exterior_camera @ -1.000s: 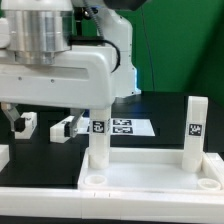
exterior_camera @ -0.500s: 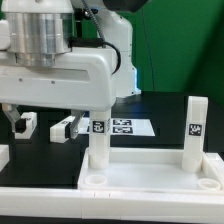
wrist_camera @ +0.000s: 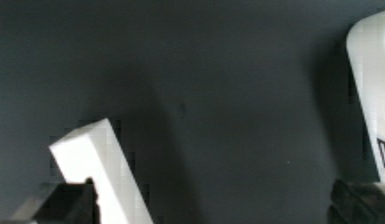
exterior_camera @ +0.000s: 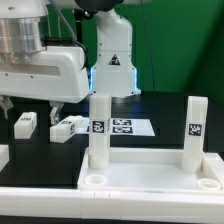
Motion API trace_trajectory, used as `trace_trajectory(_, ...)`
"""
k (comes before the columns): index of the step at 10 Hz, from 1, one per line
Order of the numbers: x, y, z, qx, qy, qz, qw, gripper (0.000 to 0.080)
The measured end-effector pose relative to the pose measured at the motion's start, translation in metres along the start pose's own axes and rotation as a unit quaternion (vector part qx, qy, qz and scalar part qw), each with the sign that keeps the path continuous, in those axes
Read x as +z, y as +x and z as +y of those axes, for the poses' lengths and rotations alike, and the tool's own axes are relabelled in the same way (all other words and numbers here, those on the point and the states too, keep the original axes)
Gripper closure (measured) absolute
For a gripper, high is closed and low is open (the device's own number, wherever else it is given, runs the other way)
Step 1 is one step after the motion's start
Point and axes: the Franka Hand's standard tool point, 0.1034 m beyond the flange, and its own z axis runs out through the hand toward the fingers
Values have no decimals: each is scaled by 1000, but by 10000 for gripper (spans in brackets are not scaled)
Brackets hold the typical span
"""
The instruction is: Assemble desk
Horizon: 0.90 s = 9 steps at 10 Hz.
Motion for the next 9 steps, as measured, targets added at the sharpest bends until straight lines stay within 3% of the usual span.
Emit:
trace_trajectory(3,1,-2,3,2,3,-1,1000,151)
trace_trajectory(4,6,-12,21,33,18,-7,999,151)
trace_trajectory(5,10,-25,37,52,20,-16,998,151)
trace_trajectory(7,19,-44,41,74,31,-32,996,151)
trace_trajectory(9,19,-43,40,72,33,-39,996,151)
